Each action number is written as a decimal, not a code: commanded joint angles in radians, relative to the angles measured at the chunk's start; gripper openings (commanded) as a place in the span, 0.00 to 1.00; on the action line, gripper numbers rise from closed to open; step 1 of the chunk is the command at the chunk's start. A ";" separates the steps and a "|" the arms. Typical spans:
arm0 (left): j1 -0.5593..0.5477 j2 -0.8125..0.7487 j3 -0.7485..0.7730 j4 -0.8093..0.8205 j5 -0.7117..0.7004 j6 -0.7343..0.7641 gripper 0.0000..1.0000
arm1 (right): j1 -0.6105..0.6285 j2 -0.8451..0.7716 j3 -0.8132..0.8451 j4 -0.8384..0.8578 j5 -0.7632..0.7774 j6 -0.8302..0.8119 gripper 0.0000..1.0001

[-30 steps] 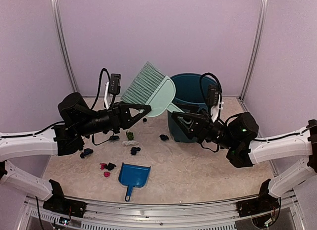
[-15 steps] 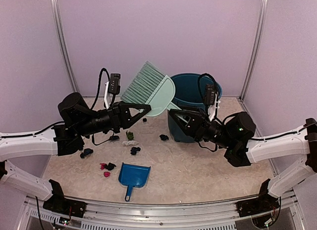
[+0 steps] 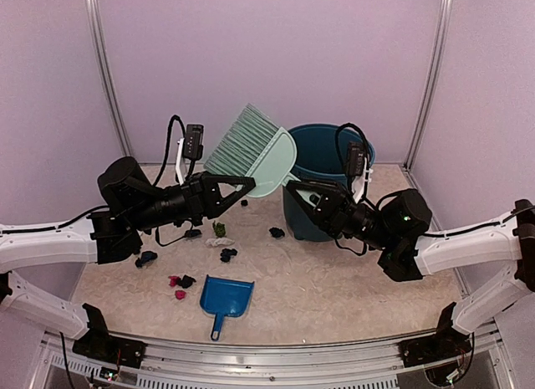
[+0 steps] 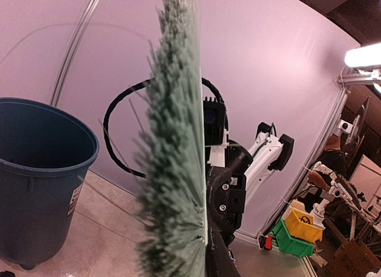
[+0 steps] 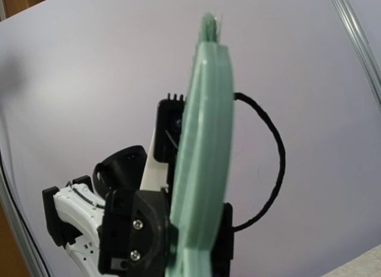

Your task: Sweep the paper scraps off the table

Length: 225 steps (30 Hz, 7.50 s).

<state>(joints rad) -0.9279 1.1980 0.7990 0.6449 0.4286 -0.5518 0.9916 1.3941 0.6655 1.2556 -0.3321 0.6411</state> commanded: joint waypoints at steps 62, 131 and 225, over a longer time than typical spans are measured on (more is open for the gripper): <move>-0.288 -0.386 -0.254 -0.922 -0.936 -0.144 0.97 | 0.031 -0.172 -0.047 -0.624 0.377 -0.287 0.00; -0.540 0.450 -0.140 -0.546 -0.785 0.006 0.36 | 0.106 -0.483 -0.188 -0.886 0.768 -0.352 0.00; -0.365 0.653 -0.266 0.155 -0.813 0.386 0.50 | 0.015 -0.629 -0.304 -0.850 0.644 -0.475 0.00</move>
<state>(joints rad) -1.3098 1.8278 0.5068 0.7601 -0.3779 -0.1963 1.0172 0.7567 0.3538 0.3717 0.3279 0.1753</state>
